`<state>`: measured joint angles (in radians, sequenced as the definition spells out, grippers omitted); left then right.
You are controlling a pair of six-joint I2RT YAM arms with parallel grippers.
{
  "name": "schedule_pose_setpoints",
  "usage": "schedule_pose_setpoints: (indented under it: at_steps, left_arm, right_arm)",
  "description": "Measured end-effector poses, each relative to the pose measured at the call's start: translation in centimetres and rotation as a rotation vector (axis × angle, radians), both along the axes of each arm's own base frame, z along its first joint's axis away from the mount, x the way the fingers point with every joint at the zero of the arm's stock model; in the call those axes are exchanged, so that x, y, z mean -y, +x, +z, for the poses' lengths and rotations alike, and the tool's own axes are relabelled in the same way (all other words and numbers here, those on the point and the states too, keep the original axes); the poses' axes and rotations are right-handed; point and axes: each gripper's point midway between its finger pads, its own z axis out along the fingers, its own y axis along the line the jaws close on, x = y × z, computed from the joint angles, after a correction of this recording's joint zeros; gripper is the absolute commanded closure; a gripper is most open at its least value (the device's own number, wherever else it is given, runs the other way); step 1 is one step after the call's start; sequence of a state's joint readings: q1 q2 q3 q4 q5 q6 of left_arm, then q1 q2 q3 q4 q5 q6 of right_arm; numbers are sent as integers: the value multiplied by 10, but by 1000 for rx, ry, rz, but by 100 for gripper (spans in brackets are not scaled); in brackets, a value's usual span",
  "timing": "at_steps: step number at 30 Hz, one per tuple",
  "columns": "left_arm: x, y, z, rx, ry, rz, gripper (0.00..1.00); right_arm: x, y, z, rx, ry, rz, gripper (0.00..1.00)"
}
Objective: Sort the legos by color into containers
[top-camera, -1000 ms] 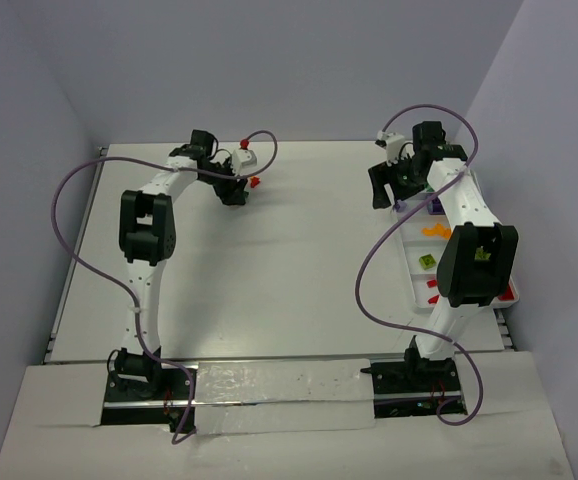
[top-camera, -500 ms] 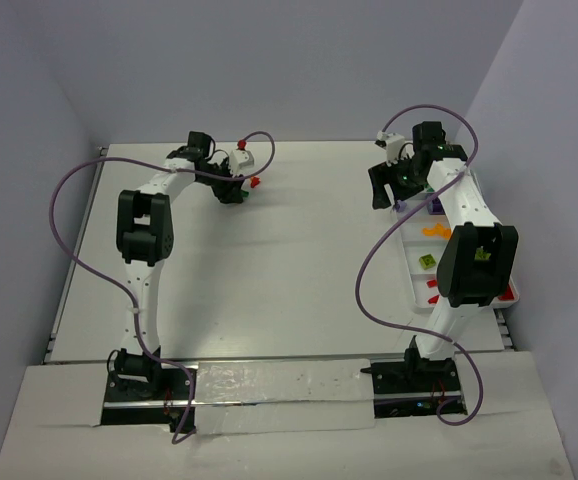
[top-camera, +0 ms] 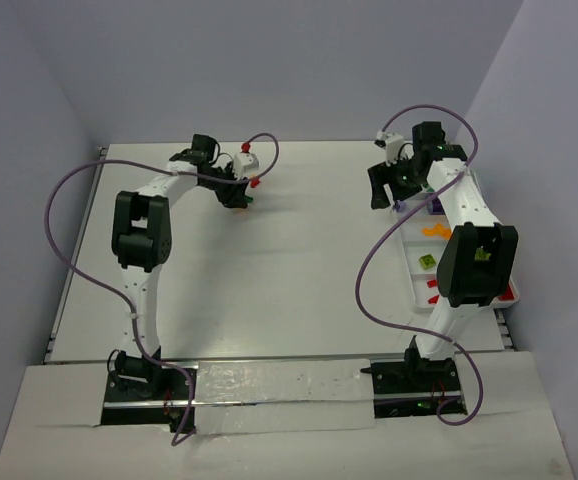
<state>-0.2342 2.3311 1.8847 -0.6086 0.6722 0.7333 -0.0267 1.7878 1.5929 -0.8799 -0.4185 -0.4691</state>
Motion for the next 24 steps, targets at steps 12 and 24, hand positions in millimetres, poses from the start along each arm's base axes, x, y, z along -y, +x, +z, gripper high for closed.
schedule_pose_setpoints:
  at_steps: [12, 24]
  left_arm:
    - [46, -78, 77, -99, -211, -21, 97]
    - [101, -156, 106, -344, -374, -137, 98]
  right_arm:
    - [-90, -31, -7, -108, 399, 40, 23]
    - [-191, -54, 36, -67, 543, 295, 24]
